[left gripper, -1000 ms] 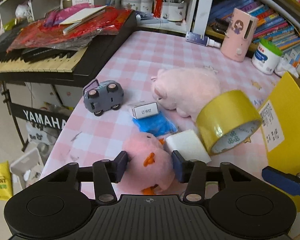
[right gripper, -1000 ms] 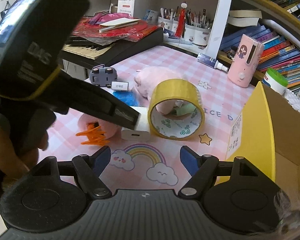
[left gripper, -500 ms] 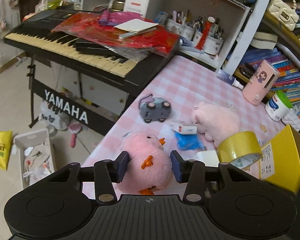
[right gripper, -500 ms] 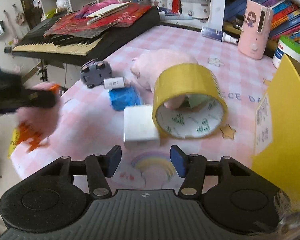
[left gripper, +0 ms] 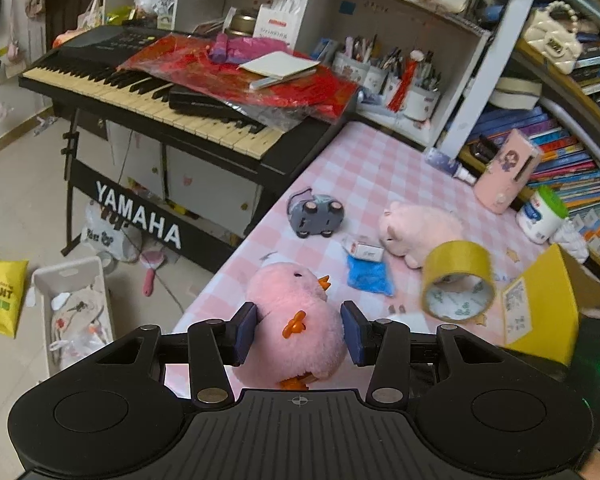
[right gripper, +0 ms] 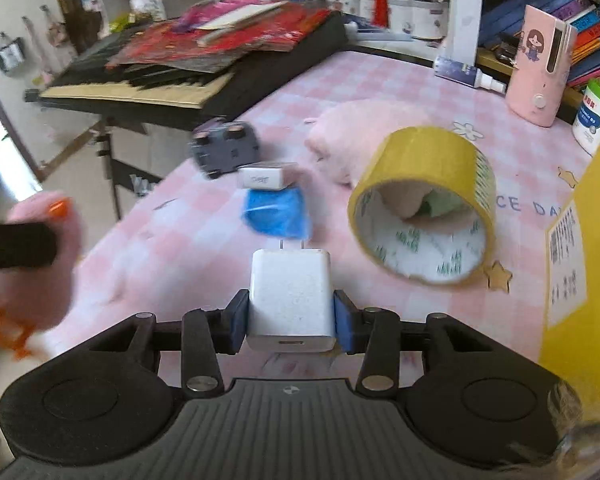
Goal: Organize objects
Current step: 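Grasp the white charger plug with the right tool while the left tool grasps the pink plush chick, then carry the chick and plug to the yellow box and release both inside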
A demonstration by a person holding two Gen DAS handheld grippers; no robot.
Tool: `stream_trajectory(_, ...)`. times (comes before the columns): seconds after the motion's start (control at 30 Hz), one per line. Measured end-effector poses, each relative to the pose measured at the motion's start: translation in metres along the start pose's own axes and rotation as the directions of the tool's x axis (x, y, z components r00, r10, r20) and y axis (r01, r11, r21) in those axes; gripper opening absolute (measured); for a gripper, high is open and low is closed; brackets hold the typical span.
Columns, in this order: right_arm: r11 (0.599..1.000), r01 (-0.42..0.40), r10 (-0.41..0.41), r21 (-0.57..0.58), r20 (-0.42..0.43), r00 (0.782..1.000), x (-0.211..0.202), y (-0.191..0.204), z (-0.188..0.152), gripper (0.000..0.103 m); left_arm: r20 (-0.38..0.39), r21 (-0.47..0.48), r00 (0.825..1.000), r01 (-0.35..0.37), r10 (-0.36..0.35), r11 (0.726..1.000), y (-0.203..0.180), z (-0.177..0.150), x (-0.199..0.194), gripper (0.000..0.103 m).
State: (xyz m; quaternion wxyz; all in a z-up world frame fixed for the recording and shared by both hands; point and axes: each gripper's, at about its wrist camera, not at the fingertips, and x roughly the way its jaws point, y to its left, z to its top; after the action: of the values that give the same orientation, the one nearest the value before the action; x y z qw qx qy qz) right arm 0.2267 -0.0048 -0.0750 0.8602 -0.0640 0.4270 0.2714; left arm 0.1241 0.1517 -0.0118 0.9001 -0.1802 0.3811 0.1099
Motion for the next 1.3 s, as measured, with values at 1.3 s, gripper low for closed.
stream_trajectory(1.3, 0.864, 0.336, -0.395, 0.374, 0.091, 0.914, -0.243, 0.012, -0.201, 0.041, -0.196, 0.303, 0.873, 0.487, -0.446, 0.82, -0.075, -0.121, -0.096, 0.044)
